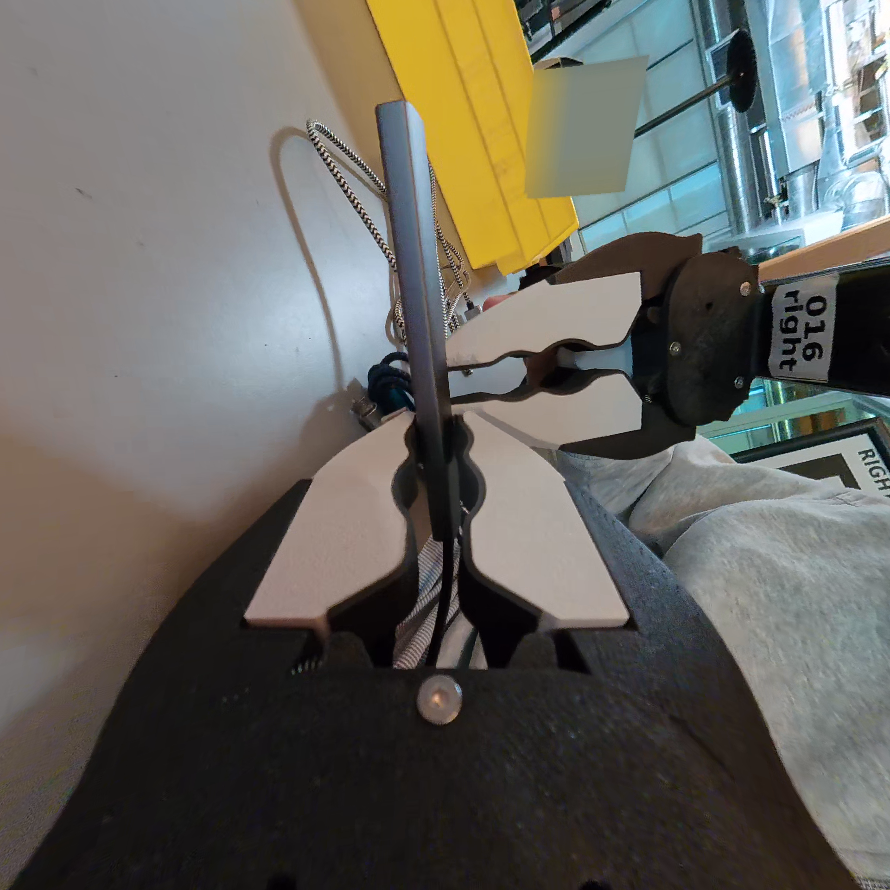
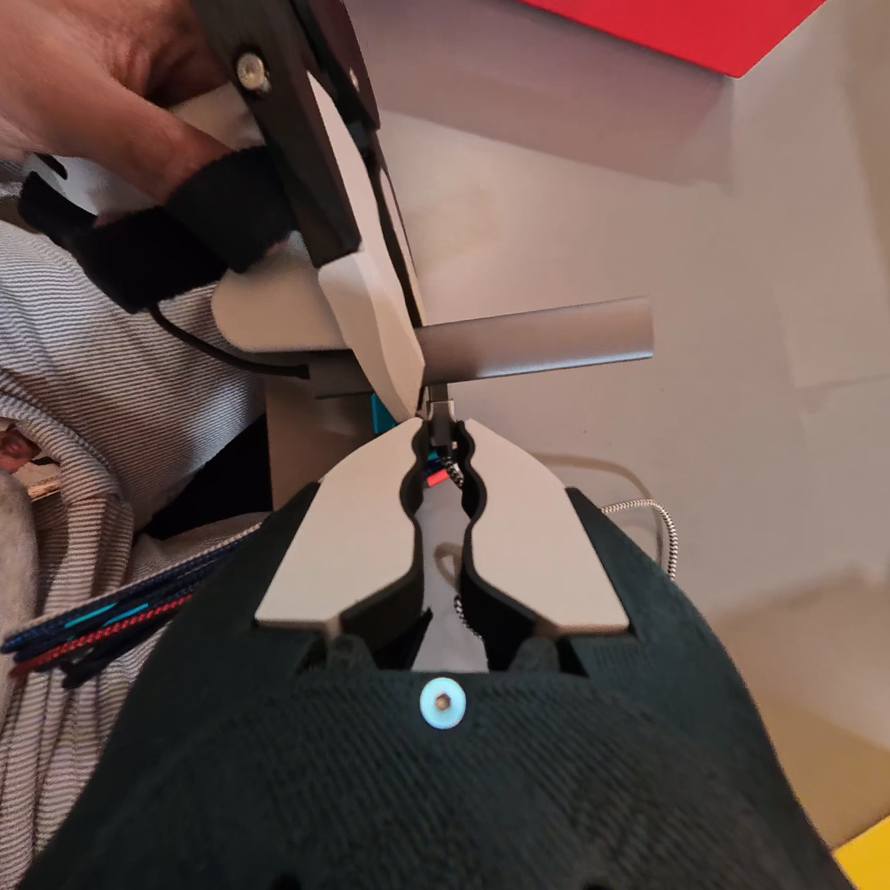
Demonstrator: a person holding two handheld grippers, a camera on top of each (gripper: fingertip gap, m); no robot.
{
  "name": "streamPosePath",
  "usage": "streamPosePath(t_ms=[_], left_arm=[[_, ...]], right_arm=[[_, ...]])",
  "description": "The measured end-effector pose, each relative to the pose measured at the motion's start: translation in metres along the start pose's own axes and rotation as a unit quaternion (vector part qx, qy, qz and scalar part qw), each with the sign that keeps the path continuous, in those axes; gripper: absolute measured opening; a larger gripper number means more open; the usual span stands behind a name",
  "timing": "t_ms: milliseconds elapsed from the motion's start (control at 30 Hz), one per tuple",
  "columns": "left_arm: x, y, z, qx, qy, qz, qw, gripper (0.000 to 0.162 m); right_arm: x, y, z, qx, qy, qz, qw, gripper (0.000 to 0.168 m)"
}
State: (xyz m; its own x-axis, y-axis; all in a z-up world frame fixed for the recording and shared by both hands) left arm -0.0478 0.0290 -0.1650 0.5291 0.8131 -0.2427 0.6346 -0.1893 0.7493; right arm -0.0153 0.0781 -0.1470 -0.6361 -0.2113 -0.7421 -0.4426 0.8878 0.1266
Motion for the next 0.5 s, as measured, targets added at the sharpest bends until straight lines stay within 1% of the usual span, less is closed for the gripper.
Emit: streamPosePath(t_ms=[167,367,500], left_arm=[[0.0,0.0012,-0.0006,0.001,-0.002,-0.001,1.0,0.011],[0.0017,0.0042,0.0021,0.016,-0.023,0.006,1.0,0.01],[0.001,0.0038,0.0012,0.017,-0.017,0.014,1.0,0.012]], right_arm=[[-0.0006,-0.0005,-0.0004,-0.003,0.001,0.002,1.0,0.011],[-0.0024,-0.0024,0.0004,-0.052,0.014,-0.002,0.999,0.011],[-0.0015,-0.0008,0.0012,-0.025,0.033,-0.029,0.999,0.011]])
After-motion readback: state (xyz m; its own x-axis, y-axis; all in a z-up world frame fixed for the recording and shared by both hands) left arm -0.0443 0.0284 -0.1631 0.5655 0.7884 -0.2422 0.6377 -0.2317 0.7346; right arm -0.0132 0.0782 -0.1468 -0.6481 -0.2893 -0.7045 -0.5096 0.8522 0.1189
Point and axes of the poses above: each gripper's, where its closed fingertips meet, x out along the fingers, z out of its underside, y = z × x across the jaws, the point moved 4 cm from there along -x, back along the fingers, and after that the axes turned 11 degrees about x, right-handed, at the moved point
